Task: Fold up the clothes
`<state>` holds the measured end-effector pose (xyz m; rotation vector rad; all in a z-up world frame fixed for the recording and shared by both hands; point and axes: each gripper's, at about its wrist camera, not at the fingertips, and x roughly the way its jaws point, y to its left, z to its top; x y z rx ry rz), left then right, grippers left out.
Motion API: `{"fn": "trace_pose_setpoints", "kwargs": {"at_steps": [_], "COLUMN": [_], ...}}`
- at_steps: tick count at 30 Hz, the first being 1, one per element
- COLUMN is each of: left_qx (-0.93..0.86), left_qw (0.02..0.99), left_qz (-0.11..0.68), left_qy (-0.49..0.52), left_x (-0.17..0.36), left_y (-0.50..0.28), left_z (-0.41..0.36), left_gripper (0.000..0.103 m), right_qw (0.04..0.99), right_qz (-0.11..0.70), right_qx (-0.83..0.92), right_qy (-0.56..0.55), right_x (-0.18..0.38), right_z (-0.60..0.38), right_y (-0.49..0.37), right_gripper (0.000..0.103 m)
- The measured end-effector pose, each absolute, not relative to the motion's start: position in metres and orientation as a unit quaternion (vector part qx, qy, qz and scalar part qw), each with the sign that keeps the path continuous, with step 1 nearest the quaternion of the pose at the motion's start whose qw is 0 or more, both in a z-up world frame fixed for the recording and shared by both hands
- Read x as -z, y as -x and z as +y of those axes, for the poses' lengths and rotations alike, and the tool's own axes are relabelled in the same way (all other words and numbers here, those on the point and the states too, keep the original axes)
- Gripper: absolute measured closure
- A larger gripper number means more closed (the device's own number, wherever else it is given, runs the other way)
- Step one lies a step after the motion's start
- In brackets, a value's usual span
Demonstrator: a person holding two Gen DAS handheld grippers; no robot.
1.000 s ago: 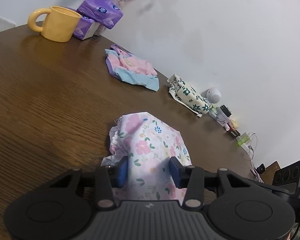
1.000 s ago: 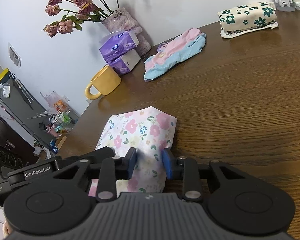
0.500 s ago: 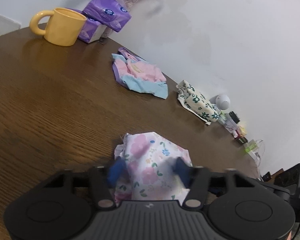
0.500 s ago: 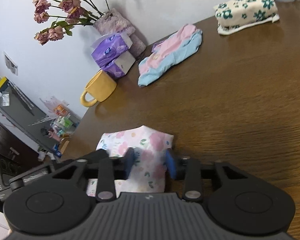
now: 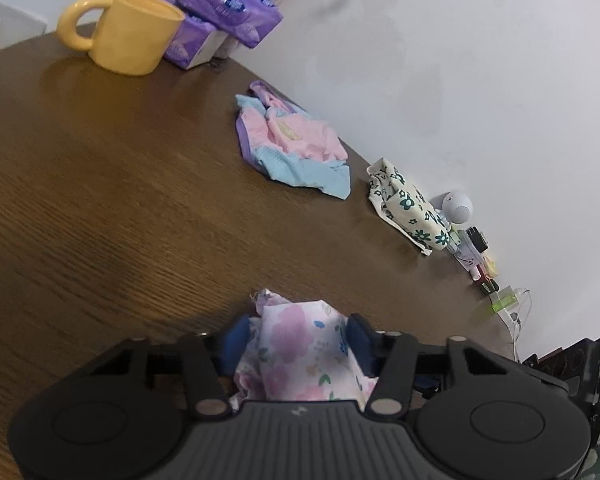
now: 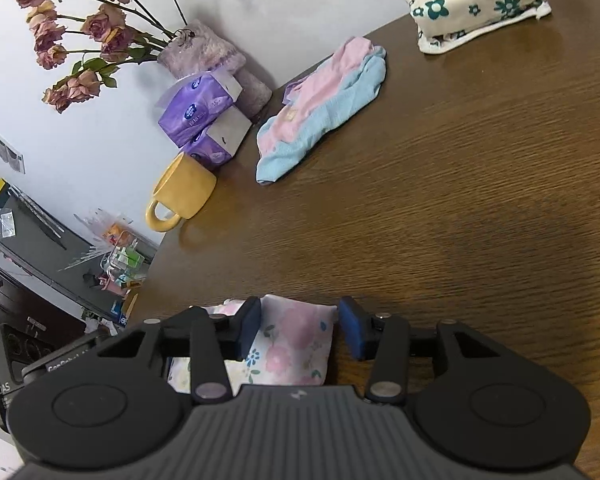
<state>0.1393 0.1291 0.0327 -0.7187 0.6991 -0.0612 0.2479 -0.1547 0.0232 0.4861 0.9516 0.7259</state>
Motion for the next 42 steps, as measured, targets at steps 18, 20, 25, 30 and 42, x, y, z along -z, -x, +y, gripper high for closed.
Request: {"fn": "trace_pose_setpoints", "kwargs": {"at_steps": [18,20,25,30,42], "left_qx": [0.037,0.037,0.034,0.043,0.024], "left_qw": [0.891,0.894,0.892,0.886,0.905], "left_qz": [0.297,0.299,0.312,0.317,0.342], "left_qy": [0.342,0.332,0.325,0.335,0.251], "left_x": [-0.028,-0.029,-0.025,-0.029,-0.038], "left_y": [-0.115,-0.115,-0.118,-0.11,-0.095], "left_z": [0.129,0.126,0.123,0.123,0.096], "left_gripper": [0.042,0.051,0.055,0.038,0.05], "right_qw": [0.793,0.791,0.801,0.799,0.828], "right_qz": [0.43,0.432,0.432,0.425,0.407], "right_qx": [-0.359,-0.365,-0.364,-0.375,-0.364], "right_qy": [-0.24,-0.233,-0.198,-0.199,-0.13], "right_x": [-0.023,-0.023,-0.024,-0.031,-0.036], "right_z": [-0.166,-0.162,-0.153,-0.158,-0.147], "right_y": [-0.233,-0.231,-0.226,-0.216,-0.184], "right_gripper": [0.058,0.058,0.065,0.054,0.062]}}
